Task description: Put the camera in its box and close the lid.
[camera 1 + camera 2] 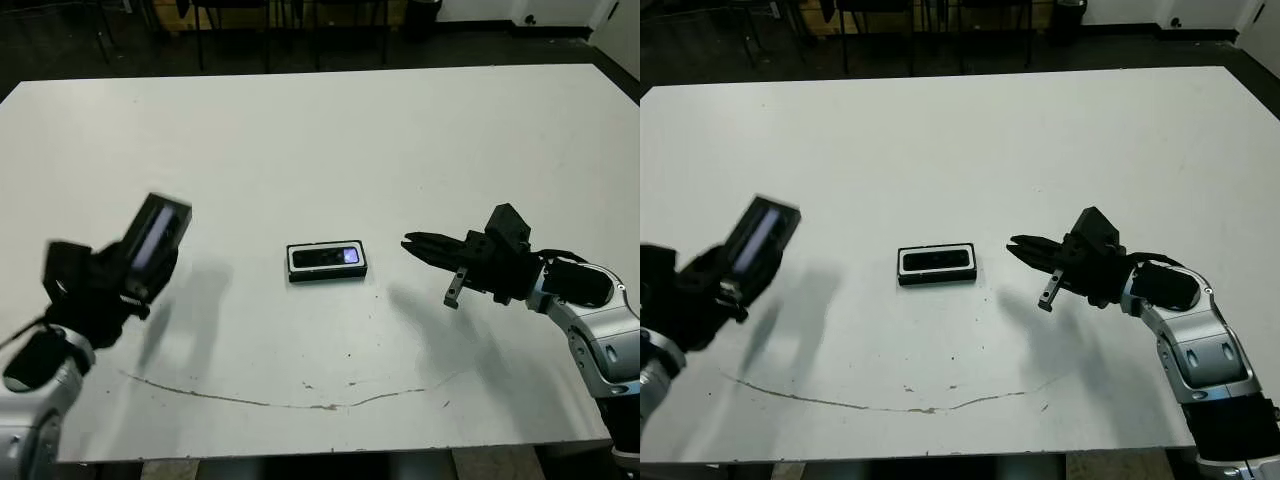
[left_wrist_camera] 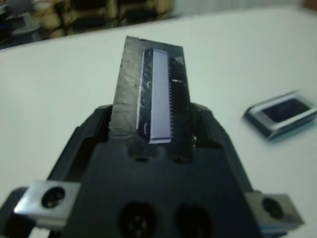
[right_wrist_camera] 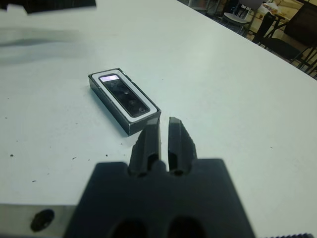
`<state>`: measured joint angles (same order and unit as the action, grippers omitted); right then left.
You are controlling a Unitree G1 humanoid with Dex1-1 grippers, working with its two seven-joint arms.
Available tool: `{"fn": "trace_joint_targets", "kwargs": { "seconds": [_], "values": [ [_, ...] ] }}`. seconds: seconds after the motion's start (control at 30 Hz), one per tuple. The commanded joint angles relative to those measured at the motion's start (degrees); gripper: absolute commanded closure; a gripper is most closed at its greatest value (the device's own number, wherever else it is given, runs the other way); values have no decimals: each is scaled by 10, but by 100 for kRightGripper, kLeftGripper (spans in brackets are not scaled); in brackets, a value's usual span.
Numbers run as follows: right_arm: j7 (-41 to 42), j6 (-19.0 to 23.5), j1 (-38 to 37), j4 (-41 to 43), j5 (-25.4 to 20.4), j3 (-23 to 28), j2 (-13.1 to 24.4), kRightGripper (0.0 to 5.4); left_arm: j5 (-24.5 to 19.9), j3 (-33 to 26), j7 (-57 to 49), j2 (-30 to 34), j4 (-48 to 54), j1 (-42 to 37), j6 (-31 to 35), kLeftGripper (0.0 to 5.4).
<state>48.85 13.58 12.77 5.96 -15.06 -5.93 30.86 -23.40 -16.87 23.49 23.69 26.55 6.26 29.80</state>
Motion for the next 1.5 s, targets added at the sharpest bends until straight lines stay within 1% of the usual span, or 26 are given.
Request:
{"fn": "trace_joint_targets", "kwargs": {
  "seconds": [0.03, 0.1, 0.17, 0.23, 0.37, 0.43, 0.47, 0.57, 0.63, 0.7, 0.8, 0.97, 1.1, 1.23, 1.37, 1.5],
  "values": [
    [0, 7, -6, 0, 5, -1, 4, 540, -45, -14, 75, 54, -40, -46, 9, 254],
    [-1, 14, -5, 1, 3, 0, 5, 540, -69, -7, 136, 90, -78, -84, 9, 254],
    [3, 6, -5, -7, -2, 1, 0, 540, -89, 11, 202, 115, -131, -129, 13, 254],
    [4, 8, -4, -10, -5, 2, -2, 540, -87, 46, 272, 135, -189, -175, 1, 254],
    [4, 19, 0, -11, -5, 0, 2, 540, -42, 142, 389, 152, -296, -270, -36, 254],
    [3, 16, 1, -13, -5, 1, 1, 540, -19, 181, 433, 145, -352, -312, -54, 254],
    [1, 7, 1, -15, 1, 1, 2, 540, -7, 200, 450, 139, -380, -334, -61, 254],
    [-5, -9, 1, -21, 13, 2, 2, 540, 20, 238, 483, 118, -444, -379, -74, 254],
    [-11, -4, 2, -16, 21, 2, 7, 540, 33, 255, 502, 101, -481, -403, -85, 254],
    [-14, -5, 2, -14, 29, 3, 12, 540, 46, 265, 510, 87, -509, -420, -100, 254],
    [-10, -32, 4, -29, 34, 7, 9, 540, 61, 269, 513, 67, -541, -437, -128, 254],
    [-15, -18, 5, -23, 39, 6, 13, 540, 75, 270, 521, 44, -592, -459, -159, 254],
    [-13, -27, 5, -29, 39, 10, 10, 540, 83, 270, 532, 36, -617, -469, -171, 254],
    [-11, -26, 7, -32, 37, 11, 9, 540, 90, 271, 556, 26, -653, -481, -188, 254],
    [-12, -30, 5, -27, 40, 12, 12, 540, 103, 275, 572, 17, -693, -497, -186, 254],
    [-9, -21, 2, -23, 34, 16, 13, 540, 121, 279, 586, 8, -729, -511, -207, 254]
  ]
}}
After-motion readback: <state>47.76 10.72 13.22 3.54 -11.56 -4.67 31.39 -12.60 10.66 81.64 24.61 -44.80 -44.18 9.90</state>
